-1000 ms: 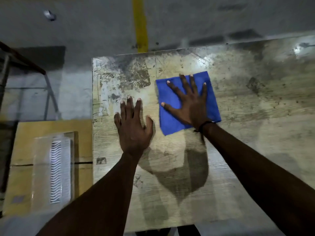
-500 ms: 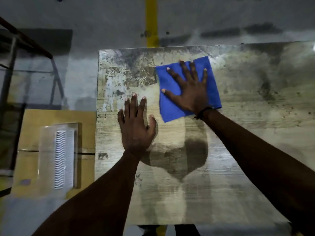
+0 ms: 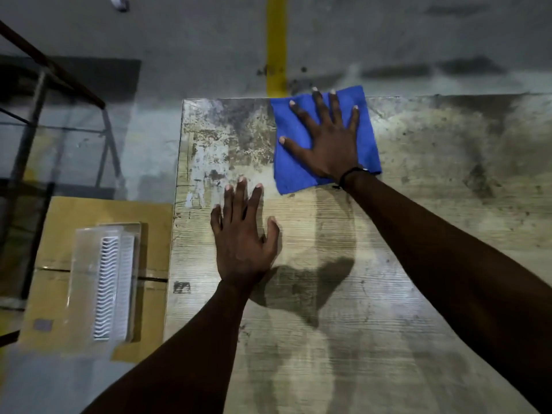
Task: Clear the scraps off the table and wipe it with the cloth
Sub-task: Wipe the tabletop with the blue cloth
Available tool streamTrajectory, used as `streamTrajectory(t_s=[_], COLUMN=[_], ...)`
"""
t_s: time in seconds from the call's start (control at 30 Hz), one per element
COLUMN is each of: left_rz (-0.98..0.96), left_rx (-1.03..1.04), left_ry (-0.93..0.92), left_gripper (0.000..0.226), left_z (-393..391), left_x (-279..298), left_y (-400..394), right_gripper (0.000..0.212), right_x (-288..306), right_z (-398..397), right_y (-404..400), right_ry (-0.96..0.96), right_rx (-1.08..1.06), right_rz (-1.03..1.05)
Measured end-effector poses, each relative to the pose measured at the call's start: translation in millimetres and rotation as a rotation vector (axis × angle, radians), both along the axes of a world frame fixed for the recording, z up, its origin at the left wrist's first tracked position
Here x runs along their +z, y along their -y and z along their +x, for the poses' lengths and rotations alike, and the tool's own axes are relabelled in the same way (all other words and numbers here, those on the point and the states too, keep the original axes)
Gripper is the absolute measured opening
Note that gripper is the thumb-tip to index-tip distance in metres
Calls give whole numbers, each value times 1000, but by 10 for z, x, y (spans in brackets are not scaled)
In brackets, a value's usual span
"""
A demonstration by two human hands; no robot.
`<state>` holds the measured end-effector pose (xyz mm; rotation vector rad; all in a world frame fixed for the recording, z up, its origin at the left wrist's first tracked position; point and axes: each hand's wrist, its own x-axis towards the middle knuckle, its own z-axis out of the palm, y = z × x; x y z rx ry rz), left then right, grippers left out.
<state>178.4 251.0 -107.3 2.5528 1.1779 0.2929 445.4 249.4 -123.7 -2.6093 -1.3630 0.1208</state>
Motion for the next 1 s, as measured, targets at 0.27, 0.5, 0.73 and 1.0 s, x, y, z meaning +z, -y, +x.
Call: streamTrajectory(t_s=[0.27, 0.5, 0.73, 1.0], left_rz=[-26, -1, -11, -6], left_rx=[3, 12, 5, 8], left_ry=[-1, -3, 0, -11], left_gripper=[68, 68, 68, 69], left_z=[6, 6, 7, 1], left_x=[15, 3, 15, 8], left_y=[10, -2, 5, -8], right_gripper=[82, 76, 80, 80], right_x=[100, -42, 35, -58], right_z=[501, -249, 385, -392], right_y=[334, -69, 329, 784], right_ry=[-53, 32, -10, 71], right_rx=[-458, 104, -285, 46], right_rz=[5, 27, 34, 44])
